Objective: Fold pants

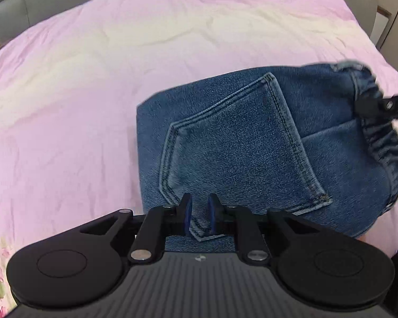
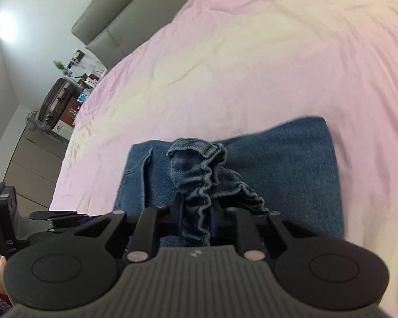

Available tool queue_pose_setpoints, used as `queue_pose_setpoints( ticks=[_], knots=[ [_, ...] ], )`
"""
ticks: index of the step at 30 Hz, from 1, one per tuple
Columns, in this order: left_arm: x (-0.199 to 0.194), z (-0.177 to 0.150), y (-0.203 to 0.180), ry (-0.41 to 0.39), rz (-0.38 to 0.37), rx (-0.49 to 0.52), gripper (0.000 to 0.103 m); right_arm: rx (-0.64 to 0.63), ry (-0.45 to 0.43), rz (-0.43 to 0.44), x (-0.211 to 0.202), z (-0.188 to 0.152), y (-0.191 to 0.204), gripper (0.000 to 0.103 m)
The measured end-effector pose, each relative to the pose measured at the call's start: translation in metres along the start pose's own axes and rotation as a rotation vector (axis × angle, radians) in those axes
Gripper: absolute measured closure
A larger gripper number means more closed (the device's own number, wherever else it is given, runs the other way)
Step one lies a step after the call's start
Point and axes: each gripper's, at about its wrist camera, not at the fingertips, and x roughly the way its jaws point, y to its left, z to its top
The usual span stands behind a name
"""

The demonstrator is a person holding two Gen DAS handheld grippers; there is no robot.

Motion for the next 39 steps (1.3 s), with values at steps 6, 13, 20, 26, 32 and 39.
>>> queue_pose_setpoints(
  ticks=[6,13,20,26,32,39],
  knots=[
    [-0.024,0.012,0.007,-0.085,-0.037,-0.072,0.085,-0.115,-0.041,-0.031,-0.042,0.042,0.037,0.090],
    [-0.001,0.018,0.001,-0.088,-0.061,-0.077,0.085,0.042,0.039,-0.215,-0.019,0.033,-0.044,0.090],
    [0.026,0.016,0.009,-0.041,-0.057,-0.067,0.085,0.024,0.080,-0.350,0.022,0.018,-0.078,0.089],
    [0.021,0.020,0.020,-0.075,-0.068,-0.096,0.085,-0.056,0.099,-0.393,0.010,0.029,-0.055,0.066],
    [0.020,0.041,0.018,-0.140,-0.079,-0.103,0.085,-0.190,-0.003,-0.428,-0.024,0.034,-0.014,0.070],
    [0.062,0.064,0.022,-0.137,-0.076,-0.145,0.085,-0.240,0.053,-0.466,0.022,0.042,-0.018,0.092]
  ],
)
